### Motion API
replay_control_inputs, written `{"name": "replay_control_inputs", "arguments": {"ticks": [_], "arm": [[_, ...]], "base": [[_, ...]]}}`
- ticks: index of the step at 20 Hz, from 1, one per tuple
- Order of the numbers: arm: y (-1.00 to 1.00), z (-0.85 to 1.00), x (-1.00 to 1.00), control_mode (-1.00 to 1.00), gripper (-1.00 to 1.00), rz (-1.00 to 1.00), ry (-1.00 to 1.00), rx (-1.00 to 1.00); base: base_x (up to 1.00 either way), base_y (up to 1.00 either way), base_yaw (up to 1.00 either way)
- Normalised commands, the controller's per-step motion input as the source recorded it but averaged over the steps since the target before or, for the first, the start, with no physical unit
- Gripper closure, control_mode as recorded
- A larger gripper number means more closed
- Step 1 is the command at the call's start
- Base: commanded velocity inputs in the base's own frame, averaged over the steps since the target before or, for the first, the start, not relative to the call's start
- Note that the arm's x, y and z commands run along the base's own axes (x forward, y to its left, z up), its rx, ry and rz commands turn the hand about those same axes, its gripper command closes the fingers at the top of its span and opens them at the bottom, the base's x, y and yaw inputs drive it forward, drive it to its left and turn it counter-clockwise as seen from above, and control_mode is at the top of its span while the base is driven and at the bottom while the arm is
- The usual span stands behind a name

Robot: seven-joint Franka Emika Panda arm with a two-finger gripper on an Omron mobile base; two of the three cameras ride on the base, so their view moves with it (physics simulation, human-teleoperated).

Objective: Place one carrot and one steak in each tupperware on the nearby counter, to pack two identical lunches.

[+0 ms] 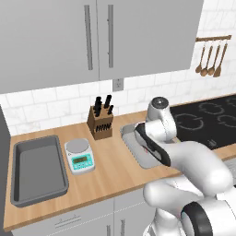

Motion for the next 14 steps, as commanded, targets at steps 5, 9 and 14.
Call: {"name": "replay_control_inputs", "arguments": {"ticks": [5, 9, 14], "arm": [[0.00, 0.98, -1.00, -1.00, -1.00, 0.09, -0.14, 0.00], [0.04, 0.46, -1.00, -1.00, -1.00, 0.12, -0.09, 0.00], [0.04, 0.00, -0.20, 1.00, -1.00, 0.03, -0.03, -0.01]], "base": [[0.00, 0.00, 0.00], [0.00, 0.00, 0.00], [-0.80, 0.12, 0.31]]}}
